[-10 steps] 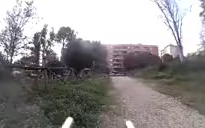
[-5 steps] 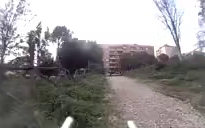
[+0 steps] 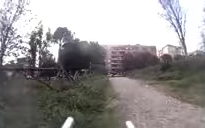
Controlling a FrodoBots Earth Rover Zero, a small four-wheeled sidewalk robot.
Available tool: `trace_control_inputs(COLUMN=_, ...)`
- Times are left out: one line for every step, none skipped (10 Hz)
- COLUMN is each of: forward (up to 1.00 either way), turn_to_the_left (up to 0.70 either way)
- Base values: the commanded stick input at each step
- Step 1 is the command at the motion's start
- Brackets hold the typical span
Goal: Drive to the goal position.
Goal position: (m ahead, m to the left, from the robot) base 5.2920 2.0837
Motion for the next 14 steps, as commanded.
trace_control_inputs(forward=0.70, turn_to_the_left=0.00)
trace_control_inputs(forward=0.70, turn_to_the_left=0.00)
trace_control_inputs(forward=0.70, turn_to_the_left=0.00)
trace_control_inputs(forward=0.70, turn_to_the_left=-0.08)
trace_control_inputs(forward=0.70, turn_to_the_left=-0.19)
trace_control_inputs(forward=0.70, turn_to_the_left=-0.28)
trace_control_inputs(forward=0.70, turn_to_the_left=-0.35)
trace_control_inputs(forward=0.70, turn_to_the_left=-0.27)
trace_control_inputs(forward=0.70, turn_to_the_left=-0.12)
trace_control_inputs(forward=0.70, turn_to_the_left=0.00)
trace_control_inputs(forward=0.70, turn_to_the_left=0.00)
trace_control_inputs(forward=0.70, turn_to_the_left=0.00)
trace_control_inputs(forward=0.70, turn_to_the_left=0.00)
trace_control_inputs(forward=0.70, turn_to_the_left=0.00)
